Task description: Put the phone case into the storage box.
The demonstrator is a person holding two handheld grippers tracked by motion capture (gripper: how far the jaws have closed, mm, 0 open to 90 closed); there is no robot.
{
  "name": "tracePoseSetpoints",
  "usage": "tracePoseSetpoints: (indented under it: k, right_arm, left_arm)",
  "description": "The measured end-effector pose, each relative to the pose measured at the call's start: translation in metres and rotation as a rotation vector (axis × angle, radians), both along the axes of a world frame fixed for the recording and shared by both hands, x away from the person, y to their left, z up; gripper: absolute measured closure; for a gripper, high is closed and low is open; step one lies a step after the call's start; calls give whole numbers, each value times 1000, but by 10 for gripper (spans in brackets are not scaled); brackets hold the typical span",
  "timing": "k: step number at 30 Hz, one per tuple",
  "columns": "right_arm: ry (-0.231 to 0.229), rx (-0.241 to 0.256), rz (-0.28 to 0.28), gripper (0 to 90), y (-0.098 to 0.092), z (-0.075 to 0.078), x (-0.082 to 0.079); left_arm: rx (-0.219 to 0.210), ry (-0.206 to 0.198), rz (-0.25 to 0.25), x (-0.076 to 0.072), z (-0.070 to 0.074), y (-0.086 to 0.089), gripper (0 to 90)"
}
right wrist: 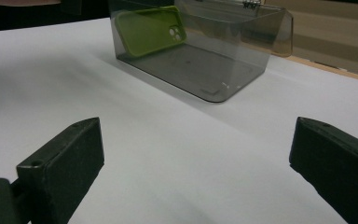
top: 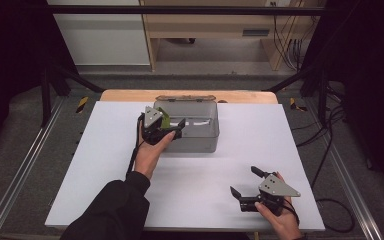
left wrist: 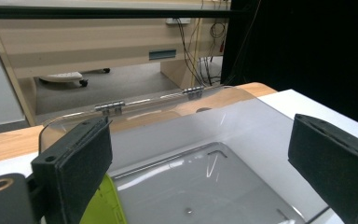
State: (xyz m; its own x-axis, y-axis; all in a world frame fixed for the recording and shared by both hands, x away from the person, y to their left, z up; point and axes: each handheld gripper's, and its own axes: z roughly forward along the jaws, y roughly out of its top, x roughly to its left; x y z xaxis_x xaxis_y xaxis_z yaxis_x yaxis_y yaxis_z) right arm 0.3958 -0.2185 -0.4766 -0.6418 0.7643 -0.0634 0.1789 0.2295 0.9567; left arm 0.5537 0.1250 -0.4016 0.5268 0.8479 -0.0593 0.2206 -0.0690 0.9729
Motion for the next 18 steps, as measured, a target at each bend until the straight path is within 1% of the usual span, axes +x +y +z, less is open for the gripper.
tracePoseSetpoints:
  k: [7, 12, 18]
  right_arm:
    - [2, 2, -1, 31, 0, 0, 0]
    - [2, 3, -1, 31, 0, 0, 0]
    - [1, 4, 0, 31, 0, 0, 0]
  left_arm:
    - [1, -31, -16, -4, 3, 1, 58]
    - [5, -56, -3, -6, 5, 5, 54]
    - [4, -64, 2, -7, 6, 11, 37]
